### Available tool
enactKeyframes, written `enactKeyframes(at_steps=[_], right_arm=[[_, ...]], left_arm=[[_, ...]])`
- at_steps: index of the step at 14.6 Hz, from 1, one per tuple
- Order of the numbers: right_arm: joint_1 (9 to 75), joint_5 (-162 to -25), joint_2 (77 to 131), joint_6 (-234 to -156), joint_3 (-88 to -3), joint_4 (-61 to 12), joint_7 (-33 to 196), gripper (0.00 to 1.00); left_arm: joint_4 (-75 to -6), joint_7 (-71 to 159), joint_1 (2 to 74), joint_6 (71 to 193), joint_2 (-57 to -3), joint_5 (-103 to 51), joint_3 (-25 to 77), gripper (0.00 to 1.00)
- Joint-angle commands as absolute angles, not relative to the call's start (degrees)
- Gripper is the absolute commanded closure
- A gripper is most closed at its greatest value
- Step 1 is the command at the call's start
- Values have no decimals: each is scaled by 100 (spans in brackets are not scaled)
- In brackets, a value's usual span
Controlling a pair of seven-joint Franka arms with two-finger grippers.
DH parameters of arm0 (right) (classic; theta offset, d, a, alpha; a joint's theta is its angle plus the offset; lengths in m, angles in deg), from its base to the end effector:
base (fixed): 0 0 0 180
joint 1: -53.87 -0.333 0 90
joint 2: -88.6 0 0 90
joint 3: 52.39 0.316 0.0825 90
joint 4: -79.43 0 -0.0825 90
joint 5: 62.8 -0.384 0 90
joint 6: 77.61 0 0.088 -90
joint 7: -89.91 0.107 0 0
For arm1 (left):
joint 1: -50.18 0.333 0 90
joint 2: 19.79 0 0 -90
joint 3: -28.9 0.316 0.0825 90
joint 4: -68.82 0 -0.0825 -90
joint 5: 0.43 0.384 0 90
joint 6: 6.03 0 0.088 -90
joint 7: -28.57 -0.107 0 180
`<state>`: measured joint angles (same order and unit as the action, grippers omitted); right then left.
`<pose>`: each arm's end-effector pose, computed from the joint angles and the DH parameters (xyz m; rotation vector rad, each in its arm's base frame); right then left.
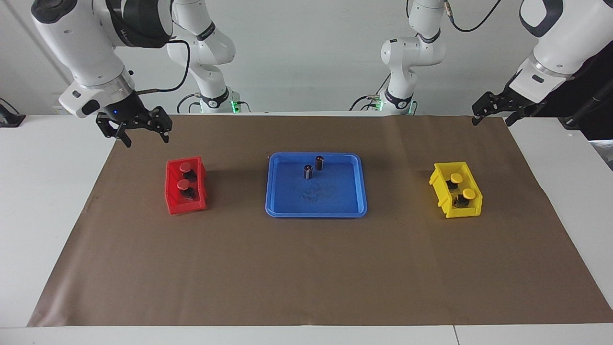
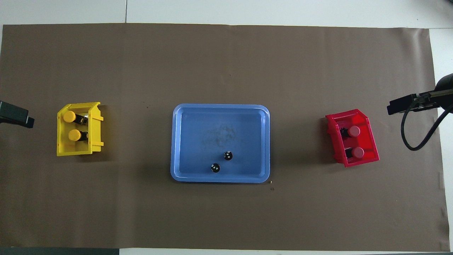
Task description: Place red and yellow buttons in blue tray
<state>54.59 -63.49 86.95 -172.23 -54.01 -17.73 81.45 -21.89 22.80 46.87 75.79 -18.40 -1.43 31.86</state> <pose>0.5494 -0.0215 0.5881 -3.1229 -0.1653 0.0223 0.5311 -0.0050 0.6204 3.1056 -0.1683 -0.2023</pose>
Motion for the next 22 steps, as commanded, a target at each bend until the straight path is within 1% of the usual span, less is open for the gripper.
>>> enactKeyframes(at_steps=[1,6,15,20,22], right_arm=[[5475,-6297,8675,-17245,-5362,-1751,8200,0],[5466,-6306,8675,-17367,-5353,-1768,8226,0],[5519,-6332,8658,-17218,-5379,-1769,8139,0],[5343,-6394,8710,-17438,-5327,-1882,8499,0],[5343,-6403,8737,-17936,-5327,-2372,8499,0]], left_arm=[[-2390,2197,4701,7606,-1662,-17,3198,0],[-2390,2180,4701,7606,-1654,-25,3198,0],[-2355,2145,4789,7536,-1662,-52,3207,0],[-2390,2189,4754,7580,-1663,-69,3198,0],[-2390,2189,4728,7615,-1663,-69,3198,0]])
